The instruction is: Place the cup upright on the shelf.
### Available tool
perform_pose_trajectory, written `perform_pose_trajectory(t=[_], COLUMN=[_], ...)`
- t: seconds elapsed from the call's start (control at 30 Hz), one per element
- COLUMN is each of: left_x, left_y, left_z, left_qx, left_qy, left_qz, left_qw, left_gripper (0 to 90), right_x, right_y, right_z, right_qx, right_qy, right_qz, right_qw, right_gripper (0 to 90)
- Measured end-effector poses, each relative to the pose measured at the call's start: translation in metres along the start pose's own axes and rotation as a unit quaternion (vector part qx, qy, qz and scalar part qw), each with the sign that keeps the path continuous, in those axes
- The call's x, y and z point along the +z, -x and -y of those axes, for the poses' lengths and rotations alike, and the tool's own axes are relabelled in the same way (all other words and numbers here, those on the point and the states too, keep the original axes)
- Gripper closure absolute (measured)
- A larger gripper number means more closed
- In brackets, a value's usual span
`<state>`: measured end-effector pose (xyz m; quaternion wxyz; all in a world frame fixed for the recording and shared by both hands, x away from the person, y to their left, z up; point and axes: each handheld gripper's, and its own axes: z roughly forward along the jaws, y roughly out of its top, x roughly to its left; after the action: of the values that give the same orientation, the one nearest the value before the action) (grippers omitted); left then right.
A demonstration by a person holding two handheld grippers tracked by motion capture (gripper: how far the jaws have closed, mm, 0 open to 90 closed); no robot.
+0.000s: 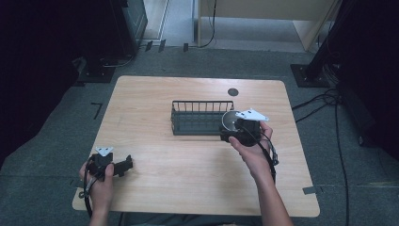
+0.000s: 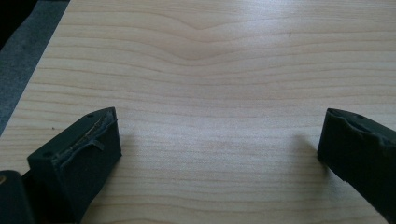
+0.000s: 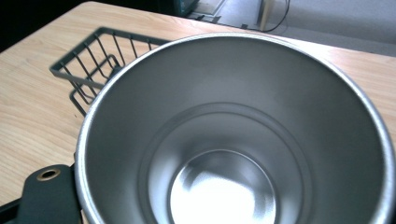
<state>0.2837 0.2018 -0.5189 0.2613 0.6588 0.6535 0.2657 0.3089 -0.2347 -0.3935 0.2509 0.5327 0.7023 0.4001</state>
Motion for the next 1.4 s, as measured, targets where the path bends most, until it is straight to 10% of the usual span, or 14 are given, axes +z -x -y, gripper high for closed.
perform_pose_trajectory(t=[1.4], left_x=[0.000], left_y=[0.000], left_z=[0.000], left_qx=[0.000], left_qy=[-0.001], left_qz=[0.000], left_qw=[1.0000], left_gripper=[0.0], right_x=[0.092], right_y=[-0.001], right_z=[-0.052], right_qx=[0.004], right_qy=[-0.013], right_qz=[0.024], right_qw=[0.9996], right_gripper=[16.7])
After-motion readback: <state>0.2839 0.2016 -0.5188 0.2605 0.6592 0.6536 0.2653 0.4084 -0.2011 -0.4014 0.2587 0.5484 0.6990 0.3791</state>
